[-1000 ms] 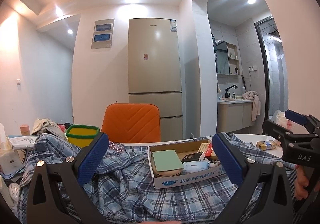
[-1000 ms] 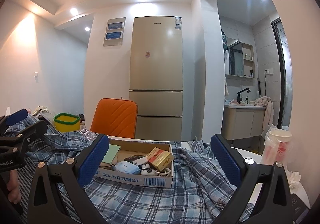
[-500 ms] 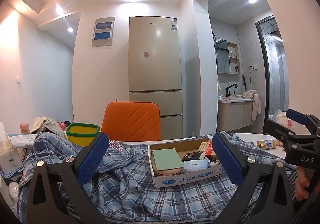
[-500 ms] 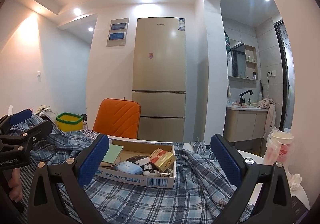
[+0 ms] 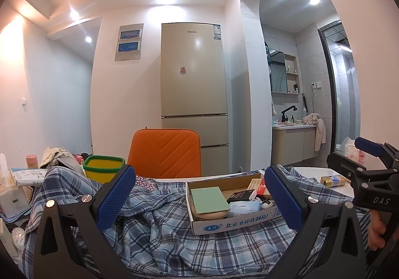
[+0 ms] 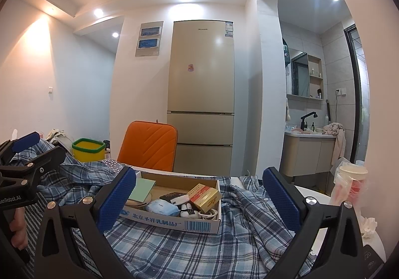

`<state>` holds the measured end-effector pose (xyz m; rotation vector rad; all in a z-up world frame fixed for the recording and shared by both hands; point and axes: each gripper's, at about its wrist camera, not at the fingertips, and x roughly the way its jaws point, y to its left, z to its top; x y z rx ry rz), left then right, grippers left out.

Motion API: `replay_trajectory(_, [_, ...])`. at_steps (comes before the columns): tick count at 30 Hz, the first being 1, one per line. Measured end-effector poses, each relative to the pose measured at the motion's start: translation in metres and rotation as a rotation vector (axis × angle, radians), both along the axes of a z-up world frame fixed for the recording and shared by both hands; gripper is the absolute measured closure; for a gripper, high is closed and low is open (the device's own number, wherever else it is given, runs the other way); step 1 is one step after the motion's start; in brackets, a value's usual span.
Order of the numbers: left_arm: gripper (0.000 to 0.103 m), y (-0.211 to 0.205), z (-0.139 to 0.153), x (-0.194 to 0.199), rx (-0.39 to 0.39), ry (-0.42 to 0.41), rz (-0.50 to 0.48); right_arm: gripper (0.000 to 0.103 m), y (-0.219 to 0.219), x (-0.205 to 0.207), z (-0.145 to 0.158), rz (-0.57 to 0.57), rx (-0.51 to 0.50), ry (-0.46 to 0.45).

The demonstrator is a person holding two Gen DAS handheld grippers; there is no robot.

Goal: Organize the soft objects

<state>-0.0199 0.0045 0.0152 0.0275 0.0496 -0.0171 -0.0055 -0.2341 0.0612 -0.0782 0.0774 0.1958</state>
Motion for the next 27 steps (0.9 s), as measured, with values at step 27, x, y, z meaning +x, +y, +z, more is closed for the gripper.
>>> replay_trajectory(27, [0.0,0.0013,-0.0011,0.0014,0.0,0.018,0.009,0.0,-0.0004,-0.0002,0.0,0.001,0.0,-0.001])
